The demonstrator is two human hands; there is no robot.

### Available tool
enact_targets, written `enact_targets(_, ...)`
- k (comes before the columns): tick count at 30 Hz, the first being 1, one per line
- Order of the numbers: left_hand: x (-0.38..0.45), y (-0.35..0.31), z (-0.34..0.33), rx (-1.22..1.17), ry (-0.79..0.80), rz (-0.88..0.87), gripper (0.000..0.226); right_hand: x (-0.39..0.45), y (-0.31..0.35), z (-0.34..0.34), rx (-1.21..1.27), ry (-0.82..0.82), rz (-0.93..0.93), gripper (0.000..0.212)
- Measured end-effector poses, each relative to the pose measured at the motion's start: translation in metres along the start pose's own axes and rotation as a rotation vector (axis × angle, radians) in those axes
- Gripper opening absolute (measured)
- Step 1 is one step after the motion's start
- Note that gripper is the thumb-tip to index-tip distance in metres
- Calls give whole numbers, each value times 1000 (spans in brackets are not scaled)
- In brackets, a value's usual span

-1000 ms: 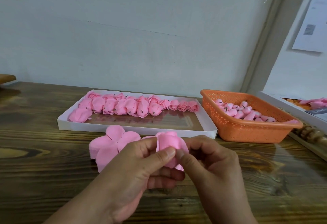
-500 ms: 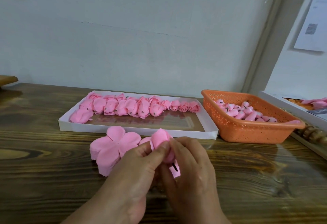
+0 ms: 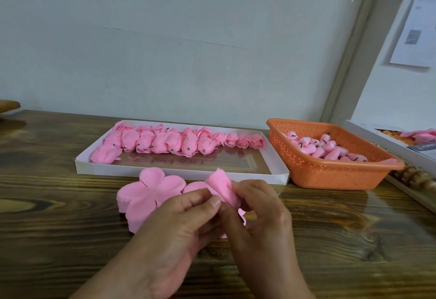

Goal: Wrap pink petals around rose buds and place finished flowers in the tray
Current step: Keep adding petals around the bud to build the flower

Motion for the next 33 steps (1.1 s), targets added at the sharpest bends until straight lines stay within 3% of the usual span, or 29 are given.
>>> enact_targets(11,3,-3,-1,-6,60,25,30,4,5,1,21,32,-18,13)
enact_targets(19,1,-4,-2,41,-49,-18,26,2,4,-6,18,116,-55,16)
enact_targets(23,1,-2,-6,-17,4,-13,22,-1,5,-5,131,101,-153,14)
enact_targets(25,4,1,-6,-85,38,39,19,-3,5,-7,224,152,-232,18)
enact_targets(29,8,7,-6,-222,68,177,39,-7,0,-16,490,335,-432,18)
enact_targets(31,10,10,-7,-241,62,186,37,-10,-1,-21,577,416,-501,14)
enact_targets(33,12,9,-8,-245,29,167,29,-10,-1,-23,596,382,-487,19)
Point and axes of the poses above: each hand's wrist, its own x-axis towards the middle knuckle, its own z-axis out of the back of the hand, y = z × x, the point moved 6 cm from there along x, towards the middle knuckle, and after that the axes turned 8 degrees about -y, right-handed, at the moved point
